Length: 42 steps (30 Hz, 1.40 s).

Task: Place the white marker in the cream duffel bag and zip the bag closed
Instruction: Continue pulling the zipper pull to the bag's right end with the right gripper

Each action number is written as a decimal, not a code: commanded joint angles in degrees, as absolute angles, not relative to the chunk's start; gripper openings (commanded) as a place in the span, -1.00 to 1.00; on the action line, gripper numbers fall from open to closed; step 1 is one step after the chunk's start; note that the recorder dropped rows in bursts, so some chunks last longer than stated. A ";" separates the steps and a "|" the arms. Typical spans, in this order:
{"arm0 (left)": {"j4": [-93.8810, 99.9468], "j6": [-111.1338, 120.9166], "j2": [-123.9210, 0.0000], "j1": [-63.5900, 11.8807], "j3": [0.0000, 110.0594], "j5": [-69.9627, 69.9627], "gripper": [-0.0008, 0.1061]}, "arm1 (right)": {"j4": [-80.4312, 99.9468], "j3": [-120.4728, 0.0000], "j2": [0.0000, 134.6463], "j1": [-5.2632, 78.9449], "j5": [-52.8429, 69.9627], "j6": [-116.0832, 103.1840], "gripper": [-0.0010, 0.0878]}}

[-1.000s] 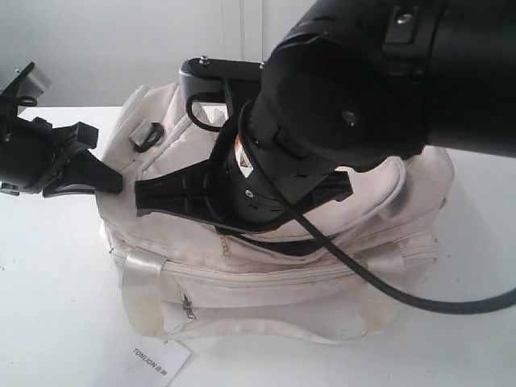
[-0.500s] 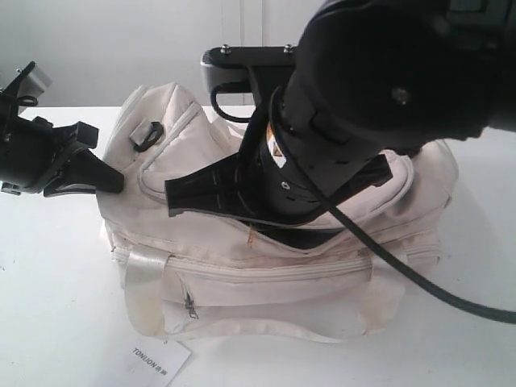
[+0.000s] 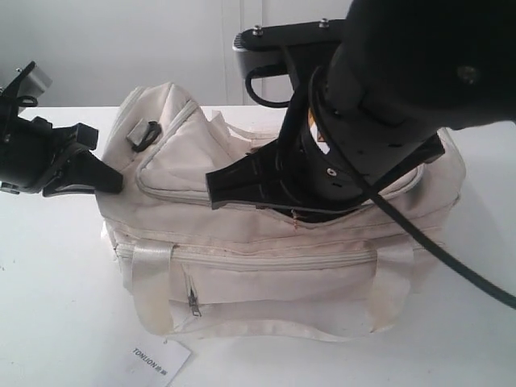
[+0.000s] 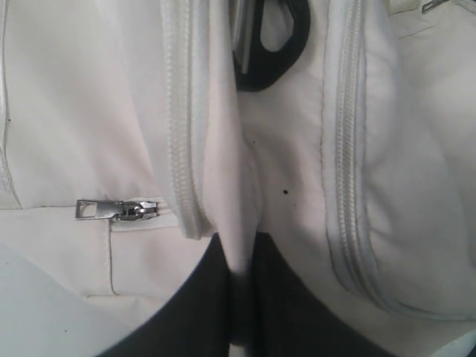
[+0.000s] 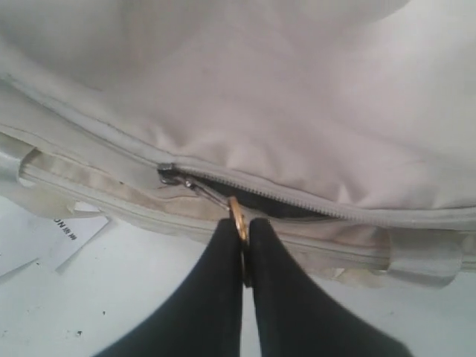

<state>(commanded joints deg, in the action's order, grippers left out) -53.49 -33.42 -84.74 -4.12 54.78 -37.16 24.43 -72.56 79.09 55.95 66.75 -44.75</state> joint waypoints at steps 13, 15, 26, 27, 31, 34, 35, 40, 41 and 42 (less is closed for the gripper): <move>-52.26 -33.42 -84.74 -4.12 54.78 -36.09 -0.99 | 24.97 -72.56 77.25 53.16 66.86 -43.80 -0.98; -52.26 -33.42 -84.74 -4.12 54.78 -36.09 -0.99 | 22.82 -72.56 76.69 51.81 66.13 -41.83 -0.98; -52.26 -33.42 -84.74 -4.12 54.78 -36.09 -0.99 | 12.18 -72.56 75.05 44.74 63.67 -30.86 -0.98; -52.26 -33.42 -84.74 -4.12 54.78 -36.09 -0.99 | 11.39 -72.56 74.91 44.32 63.54 -30.10 -0.98; -52.26 -33.42 -84.74 -4.12 54.78 -35.81 -0.99 | 8.53 -72.56 74.79 42.32 63.54 -26.98 -0.98; -52.26 -33.42 -84.74 -4.12 54.78 -35.81 -0.99 | 7.63 -72.56 74.79 41.24 63.54 -25.85 -0.98; -52.26 -33.42 -84.74 -4.12 54.78 -35.81 -0.99 | 7.26 -72.56 74.79 40.70 63.54 -25.53 -0.98; -52.26 -33.42 -84.74 -4.12 54.78 -35.60 -0.99 | 6.31 -72.56 74.79 38.66 64.21 -23.89 -0.98; -52.26 -33.42 -84.74 -4.12 54.78 -35.60 -0.99 | 5.67 -72.47 74.79 38.18 64.21 -23.25 -0.98; -52.26 -33.42 -84.74 -4.12 54.78 -35.60 -0.99 | 5.03 -72.47 74.79 37.67 64.25 -22.54 -0.98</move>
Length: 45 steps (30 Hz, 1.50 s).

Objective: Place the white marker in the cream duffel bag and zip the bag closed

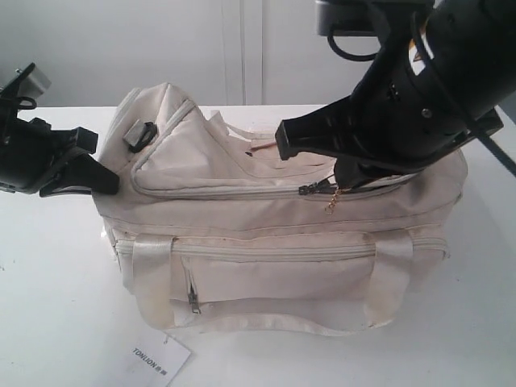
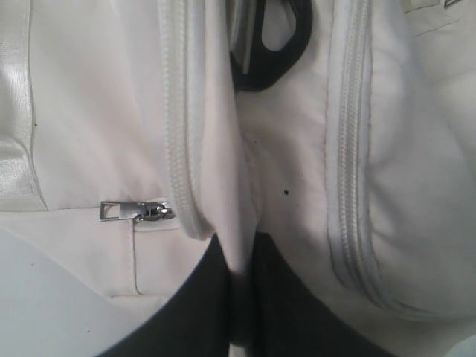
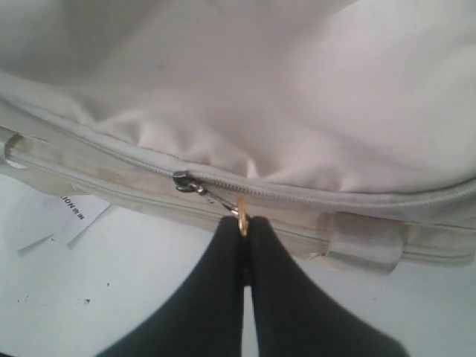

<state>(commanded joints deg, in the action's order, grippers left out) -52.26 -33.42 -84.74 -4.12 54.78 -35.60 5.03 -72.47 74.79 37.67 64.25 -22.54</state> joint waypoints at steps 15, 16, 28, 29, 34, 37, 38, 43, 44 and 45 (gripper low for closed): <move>-52.26 -33.42 -84.74 -4.12 54.78 -35.60 -0.99 | 3.96 -72.47 74.79 35.23 66.24 -19.73 -0.98; -52.26 -33.42 -84.74 -4.12 54.78 -35.60 -0.99 | 3.96 -72.22 74.79 35.23 66.23 -19.70 -0.98; -52.15 -33.42 -84.74 -4.12 54.78 -35.25 -0.99 | 2.94 -65.24 74.44 31.55 62.71 -19.14 -0.98; -52.15 -33.42 -84.74 -4.12 54.78 -35.25 -0.99 | 2.77 -64.82 74.20 31.16 62.27 -19.14 -0.98; -52.15 -33.42 -84.74 -4.12 54.78 -35.25 -0.99 | 2.54 -63.21 72.55 28.57 61.57 -18.20 -0.98; -52.15 -33.42 -84.74 -4.12 54.78 -35.25 -0.99 | 2.24 -62.56 71.73 27.84 61.43 -18.20 -0.98; -52.15 -33.42 -84.74 -4.12 54.78 -35.25 -0.99 | 2.24 -62.46 71.60 27.84 61.43 -18.20 -0.98; -52.15 -33.42 -84.74 -4.12 54.78 -35.25 -0.99 | -0.74 -62.46 71.49 27.84 59.60 -17.25 -0.98; -52.15 -33.42 -84.74 -4.12 54.78 -35.25 -0.99 | -1.73 -62.46 71.49 27.84 59.09 -16.38 -0.98; -52.15 -33.42 -84.74 -4.12 54.78 -35.25 -0.99 | -2.99 -62.46 71.49 27.84 58.85 -16.20 -0.98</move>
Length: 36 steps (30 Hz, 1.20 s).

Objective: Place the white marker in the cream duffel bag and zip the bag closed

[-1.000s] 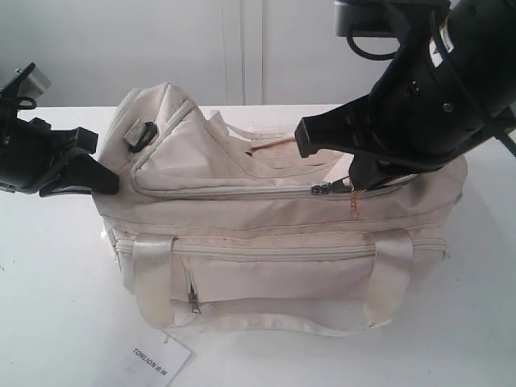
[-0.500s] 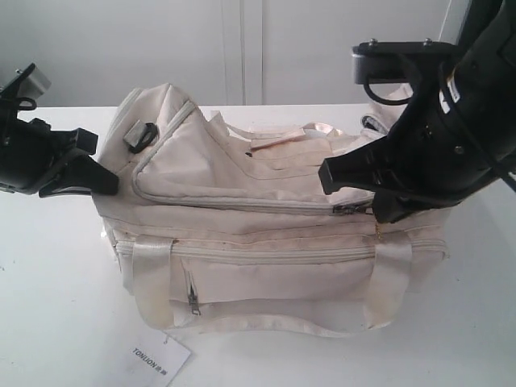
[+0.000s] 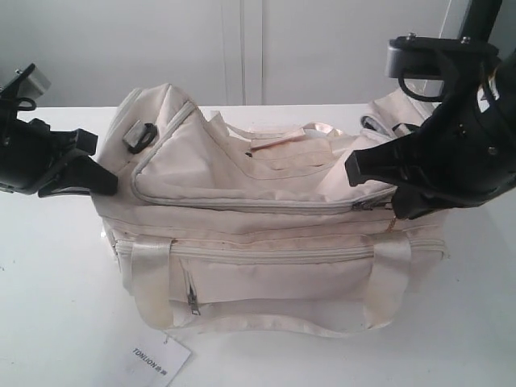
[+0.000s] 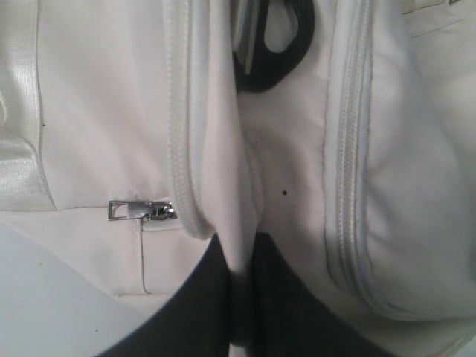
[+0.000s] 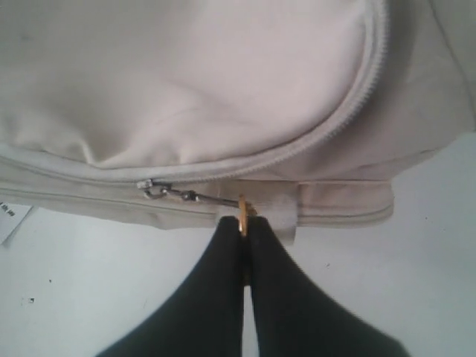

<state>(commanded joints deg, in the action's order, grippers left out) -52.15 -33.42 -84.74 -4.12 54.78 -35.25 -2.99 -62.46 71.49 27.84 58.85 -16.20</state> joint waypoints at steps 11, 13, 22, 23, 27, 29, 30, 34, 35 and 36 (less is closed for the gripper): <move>-52.15 -34.74 -84.63 -4.12 54.78 -35.63 -0.65 | -4.34 -62.46 71.49 27.84 58.58 -15.59 -0.98; -52.15 -36.21 -84.63 -4.12 54.78 -35.63 -0.27 | -4.47 -62.46 71.49 27.84 58.58 -15.59 -0.98; -51.61 -43.34 -79.97 -4.12 54.78 -36.31 0.05 | -4.71 -62.46 71.49 27.84 58.70 -15.59 -0.98; -51.61 -44.85 -79.15 -4.12 54.78 -36.31 0.05 | -4.71 -62.46 71.49 27.84 58.58 -15.59 -0.98; -52.37 -52.62 -75.19 -4.12 54.78 -38.05 0.05 | -4.71 -62.46 71.49 27.84 58.43 -15.59 -0.98; -54.41 -56.83 -73.68 -4.12 54.78 -40.01 0.05 | -4.98 -62.46 71.49 27.84 58.18 -15.59 -0.98; -55.50 -58.73 -73.27 -4.12 54.78 -41.03 0.05 | -5.13 -62.46 71.49 27.84 58.09 -15.59 -0.98; -60.40 -69.05 -71.40 -5.64 54.78 -46.50 0.00 | -5.11 -62.46 71.49 27.84 58.07 -15.15 -0.98; -60.40 -69.97 -71.17 -6.71 54.78 -47.20 -0.03 | -5.11 -62.46 71.49 27.84 58.07 -15.15 -0.98; -60.30 -70.96 -70.84 -7.88 54.78 -48.04 -0.08 | -5.28 -62.46 71.49 27.84 58.07 -15.15 -0.98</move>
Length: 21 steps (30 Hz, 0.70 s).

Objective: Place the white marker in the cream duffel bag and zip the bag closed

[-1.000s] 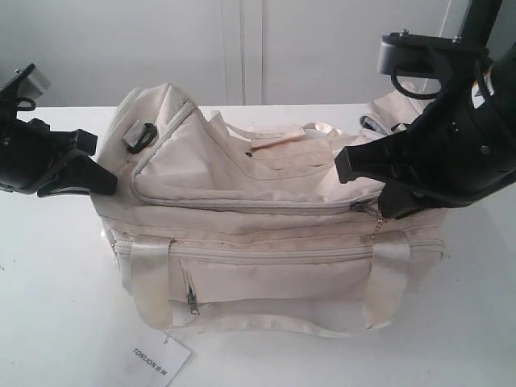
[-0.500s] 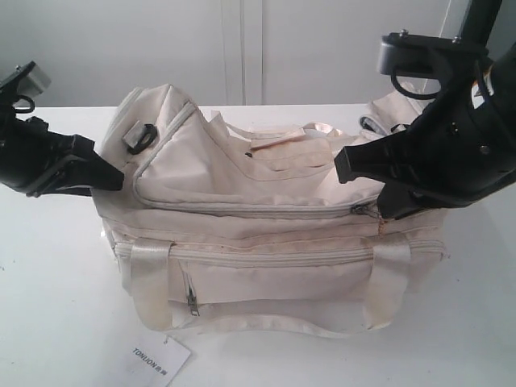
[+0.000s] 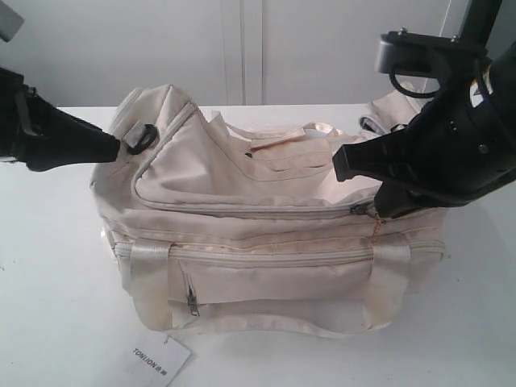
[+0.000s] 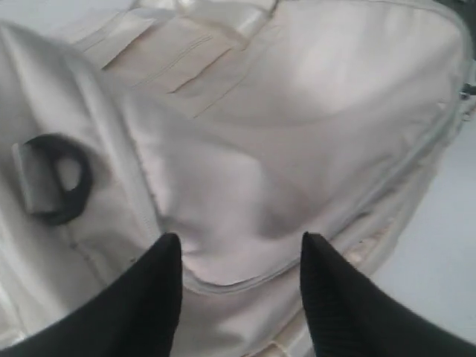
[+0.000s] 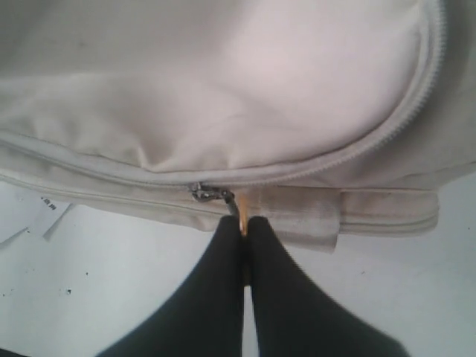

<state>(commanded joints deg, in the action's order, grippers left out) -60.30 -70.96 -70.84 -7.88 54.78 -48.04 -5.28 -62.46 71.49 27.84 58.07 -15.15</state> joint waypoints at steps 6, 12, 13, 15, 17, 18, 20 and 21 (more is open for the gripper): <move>-57.26 -73.23 -67.75 -14.20 52.32 -49.67 -0.49 | -7.24 -62.46 71.49 27.84 58.07 -11.13 -0.98; -56.48 -72.88 -62.60 -15.77 47.51 -49.90 -0.99 | -7.79 -62.46 71.49 27.84 57.85 -10.01 -0.98; -56.48 -72.62 -61.57 -15.77 47.28 -49.90 -0.99 | -7.79 -62.46 71.49 27.84 57.73 -9.39 -0.98; -56.48 -71.81 -59.47 -15.77 47.15 -49.90 -0.99 | -7.94 -62.46 71.49 27.84 57.73 -8.99 -0.98; -56.48 -71.81 -57.37 -15.77 47.39 -49.51 -0.99 | -7.94 -62.46 71.49 27.84 57.73 -8.73 -0.98; -56.48 -71.81 -56.20 -15.77 47.54 -49.08 -0.99 | -7.94 -62.46 71.49 27.84 57.73 -8.59 -0.98; -56.17 -72.19 -54.05 -16.15 47.53 -47.49 -0.99 | -7.94 -62.46 71.49 27.84 57.73 -8.20 -0.98; -55.61 -72.79 -52.96 -16.69 47.53 -46.81 -0.99 | -8.10 -62.46 71.49 27.84 57.73 -7.69 -0.98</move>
<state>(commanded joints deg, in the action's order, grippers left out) -55.61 -72.79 -52.96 -16.69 47.53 -46.81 -8.10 -62.46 71.49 27.84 57.73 -7.69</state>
